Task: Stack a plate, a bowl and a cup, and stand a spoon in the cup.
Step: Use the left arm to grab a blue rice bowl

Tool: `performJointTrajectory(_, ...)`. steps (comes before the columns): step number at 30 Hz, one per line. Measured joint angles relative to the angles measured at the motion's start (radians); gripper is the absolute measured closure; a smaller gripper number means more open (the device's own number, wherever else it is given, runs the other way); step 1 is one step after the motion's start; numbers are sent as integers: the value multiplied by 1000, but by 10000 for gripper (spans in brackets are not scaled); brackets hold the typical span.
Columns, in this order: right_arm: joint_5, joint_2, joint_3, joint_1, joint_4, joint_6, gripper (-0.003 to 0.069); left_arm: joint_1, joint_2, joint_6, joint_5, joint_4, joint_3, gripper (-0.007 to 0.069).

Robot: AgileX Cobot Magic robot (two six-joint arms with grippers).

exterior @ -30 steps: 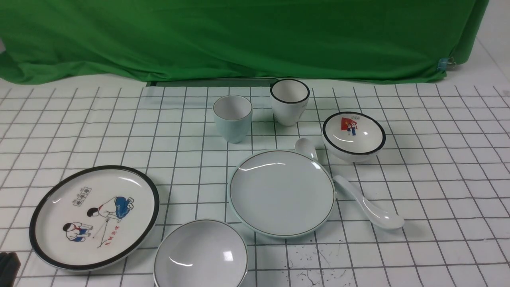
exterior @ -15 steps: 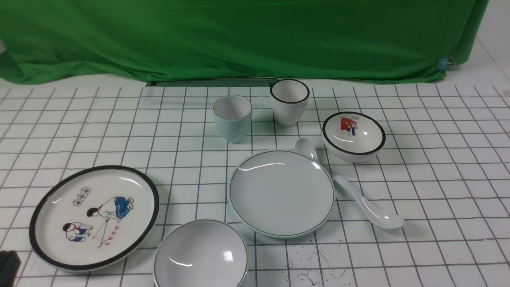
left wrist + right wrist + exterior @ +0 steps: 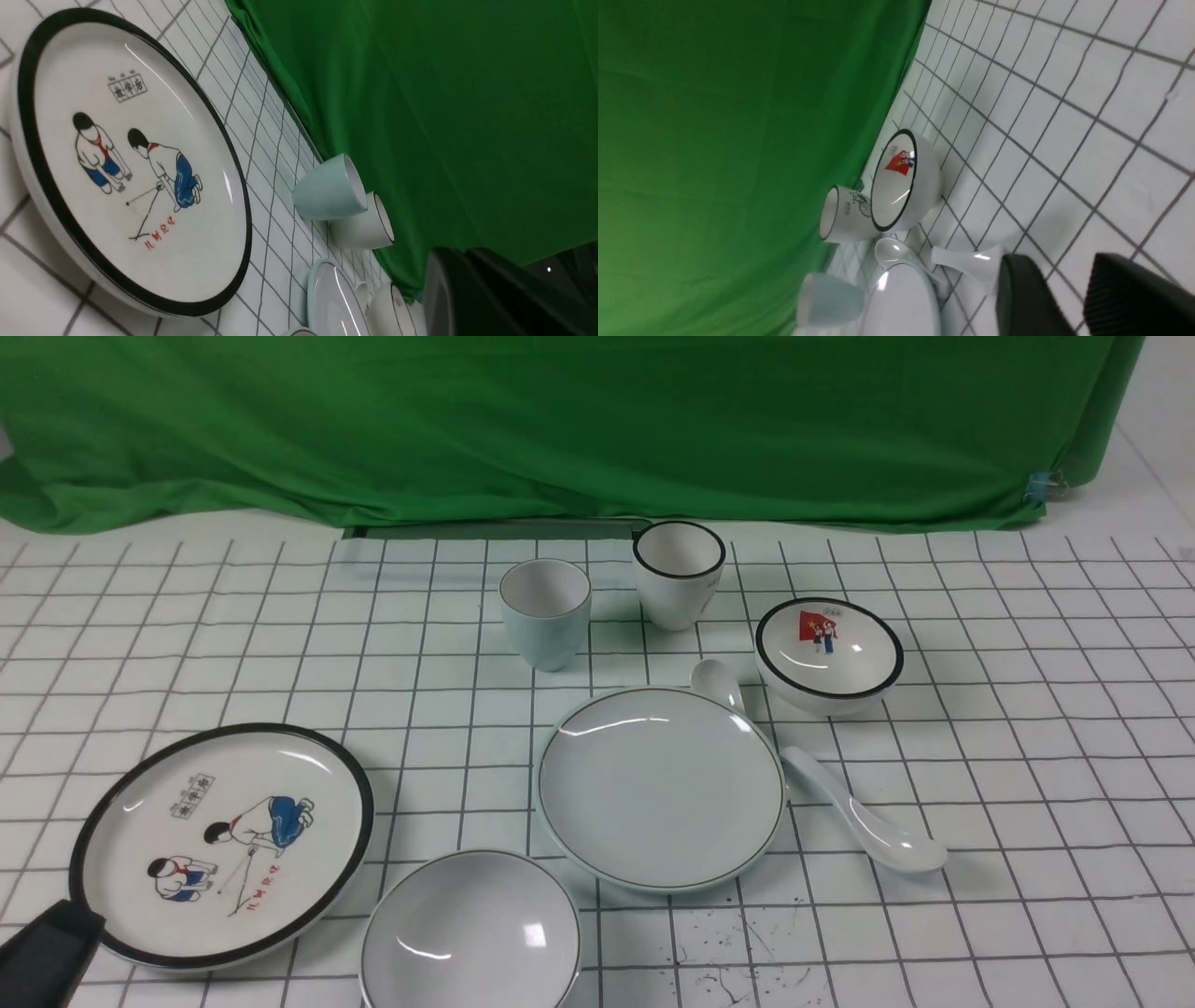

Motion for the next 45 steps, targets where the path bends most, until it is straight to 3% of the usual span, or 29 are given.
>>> performJointTrajectory(7, -25, 0, 0, 0, -14, -251, 417, 0, 0, -34, -45, -5, -6, 653)
performJointTrajectory(11, -16, 15, -78, 8, -14, -439, 455, 0, 2, 145, 56, 56, -143, 653)
performJointTrajectory(14, 41, 124, -240, 33, -18, -659, 585, 0, 107, 212, 201, 232, -328, 653)
performJointTrajectory(16, 70, 177, -298, 42, -18, -734, 615, 0, 167, 223, 268, 320, -400, 653)
performJointTrajectory(17, 134, 287, -411, 55, -20, -878, 641, 0, 288, 235, 371, 452, -499, 653)
performJointTrajectory(21, 339, 540, -640, 69, -21, -1148, 648, 0, 535, 304, 643, 676, -731, 653)
performJointTrajectory(23, 449, 646, -751, 75, -21, -1225, 648, -3, 641, 347, 751, 741, -807, 653)
performJointTrajectory(27, 594, 787, -868, 117, -23, -1287, 648, -58, 752, 376, 836, 787, -870, 653)
performJointTrajectory(33, 764, 989, -936, 347, -93, -1311, 648, -300, 946, 390, 883, 776, -879, 627)
performJointTrajectory(37, 793, 1072, -937, 445, -103, -1310, 648, -372, 1056, 346, 864, 750, -879, 576)
performJointTrajectory(40, 782, 1123, -937, 514, -103, -1310, 648, -399, 1180, 325, 788, 662, -879, 457)
performJointTrajectory(45, 748, 1132, -938, 537, -105, -1310, 645, -400, 1305, 324, 687, 622, -879, 289)
